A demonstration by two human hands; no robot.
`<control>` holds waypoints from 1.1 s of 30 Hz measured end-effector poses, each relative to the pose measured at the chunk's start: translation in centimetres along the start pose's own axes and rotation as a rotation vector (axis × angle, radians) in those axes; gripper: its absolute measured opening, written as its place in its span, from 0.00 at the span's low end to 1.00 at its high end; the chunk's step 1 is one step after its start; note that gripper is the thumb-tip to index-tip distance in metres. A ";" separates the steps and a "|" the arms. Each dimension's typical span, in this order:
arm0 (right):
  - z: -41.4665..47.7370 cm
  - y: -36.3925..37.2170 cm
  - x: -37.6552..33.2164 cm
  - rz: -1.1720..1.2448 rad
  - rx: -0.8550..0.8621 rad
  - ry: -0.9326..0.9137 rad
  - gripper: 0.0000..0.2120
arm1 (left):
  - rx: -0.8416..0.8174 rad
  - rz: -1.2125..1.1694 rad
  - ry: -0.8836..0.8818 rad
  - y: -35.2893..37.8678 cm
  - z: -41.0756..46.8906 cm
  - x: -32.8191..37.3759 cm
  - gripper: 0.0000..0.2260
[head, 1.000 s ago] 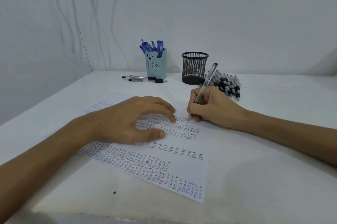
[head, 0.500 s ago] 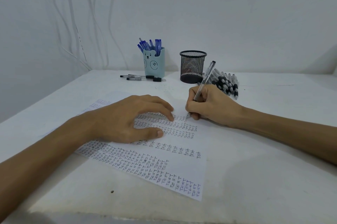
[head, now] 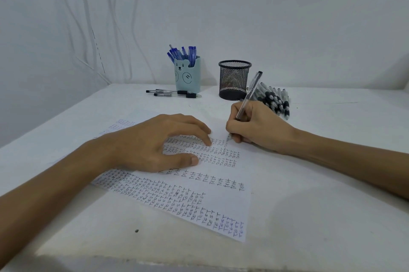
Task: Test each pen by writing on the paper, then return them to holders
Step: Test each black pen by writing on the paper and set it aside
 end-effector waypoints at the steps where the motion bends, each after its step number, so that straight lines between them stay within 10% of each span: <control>1: 0.0 0.1 0.0 0.002 -0.002 0.006 0.09 | 0.001 0.002 0.002 0.0 0.0 0.0 0.17; 25: 0.2 -1.7 2.1 0.704 0.212 0.307 0.15 | -0.028 0.106 -0.131 0.4 -0.8 -3.6 0.22; 33: 0.5 -1.7 1.4 0.537 0.198 0.242 0.14 | -0.022 0.103 -0.117 0.4 -0.7 -3.5 0.21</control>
Point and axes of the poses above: each hand's wrist, its own z-axis towards the middle knuckle, its own y-axis out of the palm, x = y × z, the point moved 9 cm from there along z, towards the middle knuckle, and after that the axes turned 14 degrees about z, right-handed, at the moved point
